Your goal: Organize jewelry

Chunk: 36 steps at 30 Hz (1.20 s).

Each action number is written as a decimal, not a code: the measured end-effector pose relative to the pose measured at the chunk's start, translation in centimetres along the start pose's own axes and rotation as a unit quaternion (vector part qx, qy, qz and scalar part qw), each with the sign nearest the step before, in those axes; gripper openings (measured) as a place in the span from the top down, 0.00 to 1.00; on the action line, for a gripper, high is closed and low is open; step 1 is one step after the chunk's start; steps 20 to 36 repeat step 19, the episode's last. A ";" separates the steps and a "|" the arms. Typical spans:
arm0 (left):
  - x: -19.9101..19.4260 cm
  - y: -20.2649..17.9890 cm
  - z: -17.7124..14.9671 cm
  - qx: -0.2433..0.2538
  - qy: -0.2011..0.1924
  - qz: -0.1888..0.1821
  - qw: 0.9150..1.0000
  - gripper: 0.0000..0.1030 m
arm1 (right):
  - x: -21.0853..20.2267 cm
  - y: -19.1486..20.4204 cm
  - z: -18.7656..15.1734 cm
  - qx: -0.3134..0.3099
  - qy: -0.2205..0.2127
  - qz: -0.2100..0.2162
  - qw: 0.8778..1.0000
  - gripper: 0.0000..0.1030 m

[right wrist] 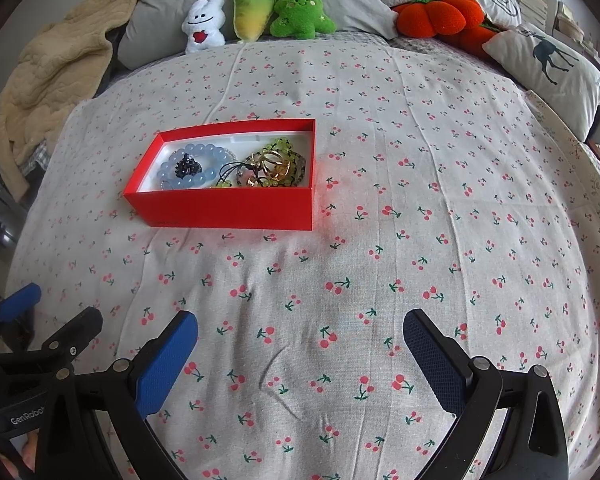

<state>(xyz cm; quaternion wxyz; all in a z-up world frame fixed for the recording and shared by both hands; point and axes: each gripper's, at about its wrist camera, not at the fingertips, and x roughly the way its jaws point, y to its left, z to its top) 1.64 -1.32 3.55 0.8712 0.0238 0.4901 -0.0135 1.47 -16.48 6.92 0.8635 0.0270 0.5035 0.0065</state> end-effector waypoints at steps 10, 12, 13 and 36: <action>-0.1 0.3 0.1 -0.002 -0.002 -0.004 1.000 0.01 | 0.1 0.4 0.1 -0.002 0.001 -0.001 1.000 0.00; -0.1 0.3 0.0 -0.001 -0.001 -0.004 1.000 0.01 | 0.2 0.5 0.0 -0.004 0.002 -0.002 1.000 0.00; -0.1 0.3 0.0 0.000 -0.001 -0.004 1.000 0.01 | 0.2 0.5 0.0 -0.004 0.002 -0.002 1.000 0.00; 0.0 0.4 -0.1 -0.001 -0.001 -0.005 1.000 0.01 | 0.1 0.7 -0.1 -0.006 0.001 -0.004 1.000 0.00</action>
